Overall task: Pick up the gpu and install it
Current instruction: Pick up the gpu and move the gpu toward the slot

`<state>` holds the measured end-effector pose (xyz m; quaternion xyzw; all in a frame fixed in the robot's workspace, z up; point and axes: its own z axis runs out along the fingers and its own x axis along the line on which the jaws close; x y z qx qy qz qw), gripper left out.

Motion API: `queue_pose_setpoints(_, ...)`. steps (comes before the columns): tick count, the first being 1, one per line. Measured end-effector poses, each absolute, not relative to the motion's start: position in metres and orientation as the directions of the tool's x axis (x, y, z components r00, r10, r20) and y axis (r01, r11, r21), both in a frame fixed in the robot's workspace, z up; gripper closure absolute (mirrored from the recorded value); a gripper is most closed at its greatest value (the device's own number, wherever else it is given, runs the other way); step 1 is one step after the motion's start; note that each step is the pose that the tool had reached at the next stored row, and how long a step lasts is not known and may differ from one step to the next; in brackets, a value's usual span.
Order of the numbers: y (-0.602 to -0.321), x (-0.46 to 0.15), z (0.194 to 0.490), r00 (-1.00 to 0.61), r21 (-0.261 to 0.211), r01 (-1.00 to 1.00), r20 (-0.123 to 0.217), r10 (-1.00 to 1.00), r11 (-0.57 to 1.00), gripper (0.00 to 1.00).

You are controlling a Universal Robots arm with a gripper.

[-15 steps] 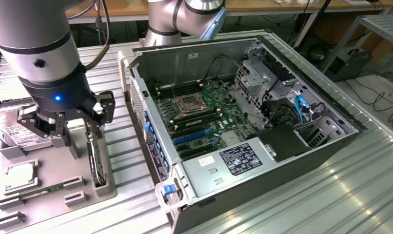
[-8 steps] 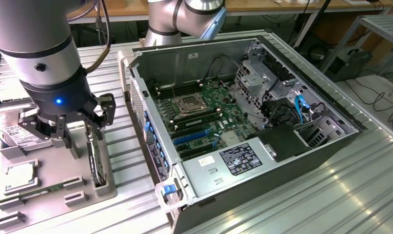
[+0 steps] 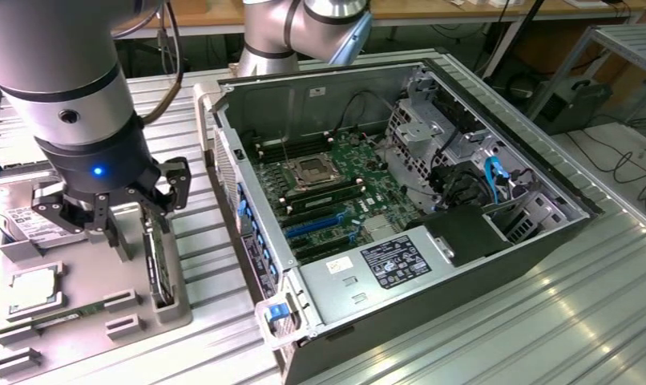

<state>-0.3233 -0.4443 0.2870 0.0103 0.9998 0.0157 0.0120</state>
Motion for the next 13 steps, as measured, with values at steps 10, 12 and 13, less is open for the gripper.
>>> queue_pose_setpoints(10, -0.447, -0.323, 0.278, -1.0, 0.031, 0.02, -0.024, 0.021, 0.999, 0.4)
queue_pose_setpoints(12, -0.448, -0.323, 0.277, -1.0, 0.031, 0.02, -0.024, 0.021, 0.999, 0.4)
queue_pose_setpoints(13, -0.449, -0.323, 0.275, -1.0, 0.031, 0.02, -0.024, 0.021, 0.999, 0.4)
